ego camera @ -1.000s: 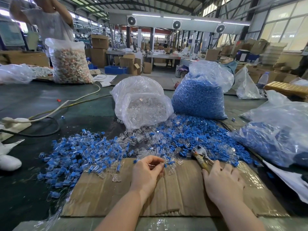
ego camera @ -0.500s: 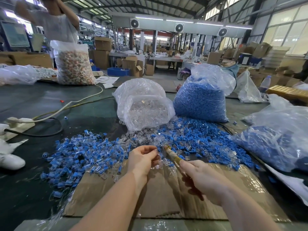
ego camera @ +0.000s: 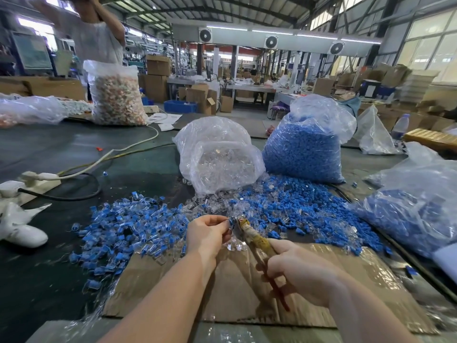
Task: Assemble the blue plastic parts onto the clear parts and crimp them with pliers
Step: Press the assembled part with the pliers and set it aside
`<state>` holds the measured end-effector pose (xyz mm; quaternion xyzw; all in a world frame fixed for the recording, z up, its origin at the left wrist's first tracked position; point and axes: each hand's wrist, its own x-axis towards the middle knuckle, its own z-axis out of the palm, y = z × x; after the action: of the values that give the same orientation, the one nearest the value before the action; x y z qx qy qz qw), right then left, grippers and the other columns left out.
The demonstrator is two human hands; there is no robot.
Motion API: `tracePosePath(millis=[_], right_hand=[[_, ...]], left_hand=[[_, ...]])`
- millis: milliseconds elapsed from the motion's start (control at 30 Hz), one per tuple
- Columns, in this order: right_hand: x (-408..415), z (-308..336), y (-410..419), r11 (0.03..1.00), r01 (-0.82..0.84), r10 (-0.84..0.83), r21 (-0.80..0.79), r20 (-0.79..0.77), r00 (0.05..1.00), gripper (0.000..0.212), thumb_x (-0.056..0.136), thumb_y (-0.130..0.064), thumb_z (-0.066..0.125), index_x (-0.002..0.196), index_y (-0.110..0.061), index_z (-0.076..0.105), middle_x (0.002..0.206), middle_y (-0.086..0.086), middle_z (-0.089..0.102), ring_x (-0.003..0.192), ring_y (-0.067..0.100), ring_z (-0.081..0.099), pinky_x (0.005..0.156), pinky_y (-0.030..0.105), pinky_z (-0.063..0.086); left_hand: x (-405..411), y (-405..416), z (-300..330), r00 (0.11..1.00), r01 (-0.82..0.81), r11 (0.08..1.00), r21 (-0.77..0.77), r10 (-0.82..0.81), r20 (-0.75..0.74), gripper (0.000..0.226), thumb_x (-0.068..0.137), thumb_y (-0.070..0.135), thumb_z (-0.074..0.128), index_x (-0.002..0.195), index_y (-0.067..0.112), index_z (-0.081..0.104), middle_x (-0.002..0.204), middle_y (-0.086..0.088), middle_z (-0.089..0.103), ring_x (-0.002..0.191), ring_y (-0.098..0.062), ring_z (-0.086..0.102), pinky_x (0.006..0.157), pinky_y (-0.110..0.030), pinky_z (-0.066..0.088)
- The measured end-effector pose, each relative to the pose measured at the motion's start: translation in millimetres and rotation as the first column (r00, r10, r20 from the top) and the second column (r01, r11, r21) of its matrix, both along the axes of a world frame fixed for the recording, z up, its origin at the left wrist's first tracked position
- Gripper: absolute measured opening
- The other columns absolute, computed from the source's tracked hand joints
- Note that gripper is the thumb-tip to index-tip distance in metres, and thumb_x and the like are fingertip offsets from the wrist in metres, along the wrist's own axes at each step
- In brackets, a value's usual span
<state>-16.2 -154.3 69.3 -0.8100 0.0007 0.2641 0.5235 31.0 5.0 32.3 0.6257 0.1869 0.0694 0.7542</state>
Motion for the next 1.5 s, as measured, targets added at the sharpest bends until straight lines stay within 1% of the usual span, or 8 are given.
tracePosePath(millis=[367,633,867,967,1067,1200,1400,1500], right_hand=[[-4,5,1,0.998,-0.04,0.042,-0.044,0.047,0.998,0.037,0.079,0.009,0.041,0.112,-0.001,0.053,0.081,0.007,0.045,0.078,0.022,0.042,0.068,0.033,0.037],[-4,1,4,0.988,-0.061,0.081,-0.141,0.136,0.987,0.024,0.083,0.006,0.042,0.075,-0.016,0.047,0.07,0.002,0.044,0.057,0.012,0.039,0.053,0.023,0.035],[-7,-8,-2,0.965,0.16,-0.161,0.209,-0.011,0.987,0.054,0.073,0.014,0.045,0.107,-0.023,0.063,0.071,0.005,0.058,0.059,0.014,0.053,0.047,0.023,0.043],[2,-23,-13,0.96,0.282,-0.27,0.003,0.3,0.915,0.055,0.078,0.011,0.047,0.117,-0.025,0.059,0.072,0.002,0.054,0.059,0.016,0.047,0.05,0.028,0.04],[13,-38,-34,0.799,0.455,-0.225,-0.393,0.506,0.833,0.056,0.087,-0.011,0.053,0.137,-0.032,0.04,0.102,0.005,0.056,0.095,0.026,0.052,0.083,0.043,0.048],[15,-45,-51,0.554,0.499,-0.161,-0.666,0.503,0.849,0.059,0.091,-0.045,0.05,0.144,-0.034,0.026,0.135,0.008,0.043,0.127,0.029,0.034,0.106,0.046,0.03],[16,-56,-56,0.455,0.459,-0.099,-0.763,0.469,0.878,0.056,0.092,-0.054,0.042,0.143,-0.036,0.026,0.142,0.009,0.035,0.131,0.031,0.03,0.107,0.047,0.027],[16,-52,-52,0.416,0.462,-0.074,-0.783,0.477,0.876,0.056,0.091,-0.059,0.037,0.142,-0.038,0.028,0.143,0.007,0.034,0.132,0.03,0.029,0.109,0.049,0.021]], left_hand=[[-1,0,4,0.999,-0.008,1.0,-0.014,0.008,-0.041,0.01,0.083,-0.002,0.065,0.081,0.008,0.067,0.079,-0.01,0.067,0.062,-0.015,0.062,0.057,-0.022,0.054],[-1,-4,4,0.999,-0.038,0.998,-0.049,0.037,-0.029,0.013,0.081,-0.003,0.066,0.076,0.009,0.067,0.075,-0.008,0.066,0.062,-0.013,0.063,0.053,-0.018,0.053],[-1,5,0,0.997,-0.075,0.987,0.143,0.071,0.035,0.01,0.084,0.0,0.063,0.086,0.009,0.068,0.078,-0.006,0.068,0.066,-0.014,0.063,0.059,-0.021,0.05],[1,25,-3,0.985,-0.16,0.774,0.613,0.09,0.144,0.013,0.088,0.007,0.06,0.095,0.012,0.069,0.09,0.0,0.067,0.075,-0.01,0.058,0.065,-0.015,0.043],[4,47,-11,0.973,-0.217,0.534,0.817,0.053,0.223,0.02,0.092,0.007,0.054,0.106,0.01,0.069,0.102,-0.006,0.064,0.082,-0.012,0.052,0.072,-0.02,0.041],[9,69,-24,0.987,-0.161,0.338,0.927,0.036,0.158,0.032,0.089,-0.007,0.052,0.113,0.009,0.066,0.1,-0.006,0.06,0.093,-0.018,0.051,0.08,-0.029,0.049],[10,72,-28,0.993,-0.107,0.175,0.979,0.068,0.096,0.043,0.088,-0.002,0.047,0.123,0.02,0.06,0.119,0.003,0.055,0.112,-0.02,0.037,0.097,-0.033,0.034],[6,55,-25,0.982,-0.191,0.212,0.959,0.026,0.19,0.032,0.091,0.011,0.053,0.12,0.02,0.062,0.118,0.002,0.056,0.11,-0.018,0.038,0.096,-0.03,0.031]])
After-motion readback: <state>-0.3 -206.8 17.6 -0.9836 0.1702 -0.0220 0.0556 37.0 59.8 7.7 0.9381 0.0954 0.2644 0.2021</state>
